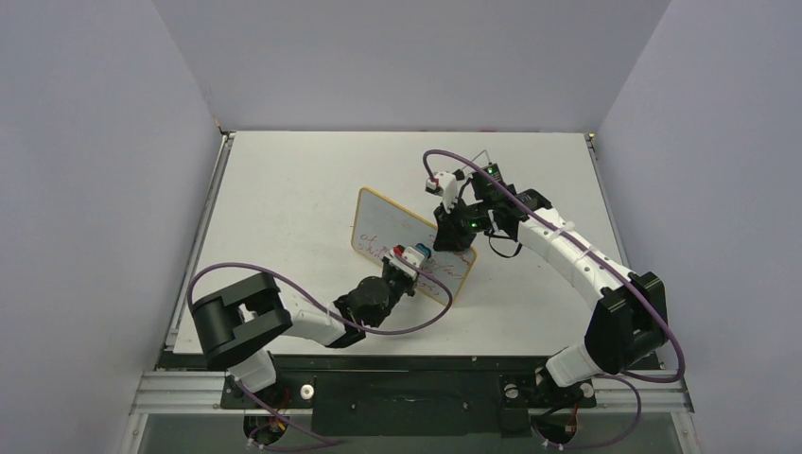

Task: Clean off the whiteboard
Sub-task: Erase the whiteboard at the center of the board.

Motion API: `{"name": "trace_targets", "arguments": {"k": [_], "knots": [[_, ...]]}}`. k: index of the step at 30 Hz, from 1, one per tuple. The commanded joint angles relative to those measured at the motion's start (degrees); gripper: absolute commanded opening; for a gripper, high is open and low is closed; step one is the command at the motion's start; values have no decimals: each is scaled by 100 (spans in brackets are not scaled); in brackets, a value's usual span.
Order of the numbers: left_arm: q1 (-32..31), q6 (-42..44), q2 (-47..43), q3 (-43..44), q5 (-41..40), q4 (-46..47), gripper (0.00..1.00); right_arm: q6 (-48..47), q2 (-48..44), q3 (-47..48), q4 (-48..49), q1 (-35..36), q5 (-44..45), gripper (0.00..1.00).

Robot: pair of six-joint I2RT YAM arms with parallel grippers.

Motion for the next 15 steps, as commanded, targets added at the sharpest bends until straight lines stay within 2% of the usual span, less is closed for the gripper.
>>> {"name": "trace_targets", "arguments": {"k": [1, 7, 15], "knots": [[-26, -241, 370, 170, 72, 597, 0, -211, 126, 90, 100, 109, -342, 0], [-26, -521, 619, -28, 136, 664, 0, -253, 136, 108, 58, 111, -396, 0], [-3, -367, 301, 109, 270, 414, 0, -289, 149, 126, 22, 136, -404, 0]]}}
